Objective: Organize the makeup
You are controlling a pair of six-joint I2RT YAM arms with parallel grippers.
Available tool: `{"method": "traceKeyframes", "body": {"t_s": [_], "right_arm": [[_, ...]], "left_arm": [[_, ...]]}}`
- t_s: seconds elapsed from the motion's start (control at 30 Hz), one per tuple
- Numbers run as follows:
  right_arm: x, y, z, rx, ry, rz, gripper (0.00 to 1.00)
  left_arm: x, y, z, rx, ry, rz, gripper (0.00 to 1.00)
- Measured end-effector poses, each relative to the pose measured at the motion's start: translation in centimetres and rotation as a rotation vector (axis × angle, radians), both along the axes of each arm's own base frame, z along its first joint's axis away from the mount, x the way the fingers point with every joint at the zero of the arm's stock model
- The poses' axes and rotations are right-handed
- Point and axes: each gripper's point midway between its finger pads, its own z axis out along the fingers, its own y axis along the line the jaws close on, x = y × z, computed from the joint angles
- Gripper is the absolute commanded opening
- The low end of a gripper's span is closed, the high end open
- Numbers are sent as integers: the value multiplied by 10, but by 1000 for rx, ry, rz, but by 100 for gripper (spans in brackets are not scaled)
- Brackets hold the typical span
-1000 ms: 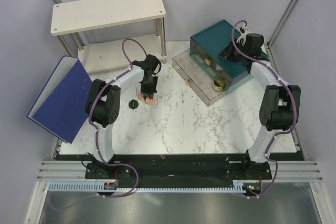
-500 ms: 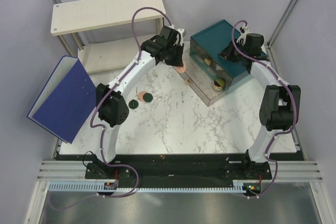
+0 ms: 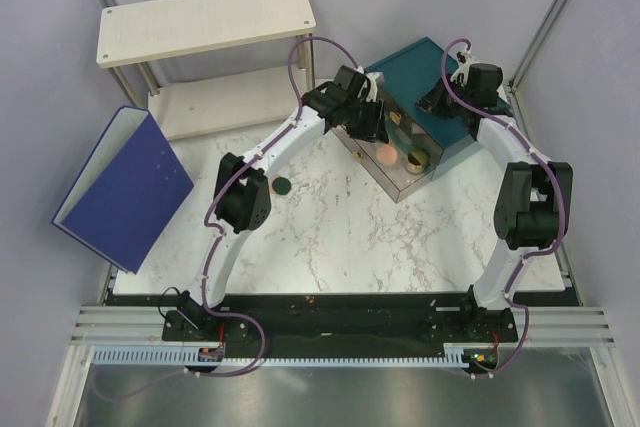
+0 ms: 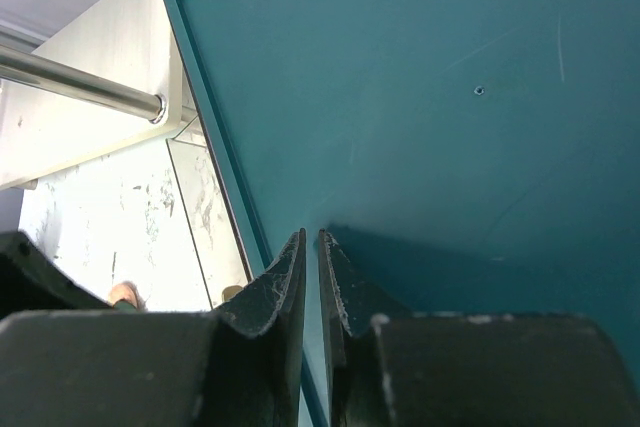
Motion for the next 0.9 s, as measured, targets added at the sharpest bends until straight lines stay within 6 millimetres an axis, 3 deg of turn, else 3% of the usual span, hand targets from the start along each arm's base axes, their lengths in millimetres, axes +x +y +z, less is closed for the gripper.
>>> {"method": "traceKeyframes", "body": {"t_s": [0.07, 0.23, 0.37, 0.5, 0.67, 0.73, 0.8, 0.9], "right_arm": [[0, 0, 0, 0, 0, 0, 18], [0, 0, 0, 0, 0, 0, 18], [0, 0, 0, 0, 0, 0, 18], [0, 0, 0, 1, 0, 1, 18], [0, 1, 0, 2, 1, 3, 18], [0, 1, 0, 2, 1, 3, 18], [0, 1, 0, 2, 1, 3, 18], [0, 1, 0, 3, 1, 4, 18]], "left_arm": [[0, -3, 2, -15, 0, -1, 65], [2, -7, 7, -40, -11, -9, 61], [-1, 10, -4, -5, 6, 19, 59], [-10, 62, -21, 72, 62, 95, 52], [-18, 156, -35, 180, 112, 266, 42], [-25, 184, -40, 222, 124, 320, 39], [-34, 203, -45, 265, 132, 353, 39], [-48, 213, -56, 325, 147, 367, 39]]}}
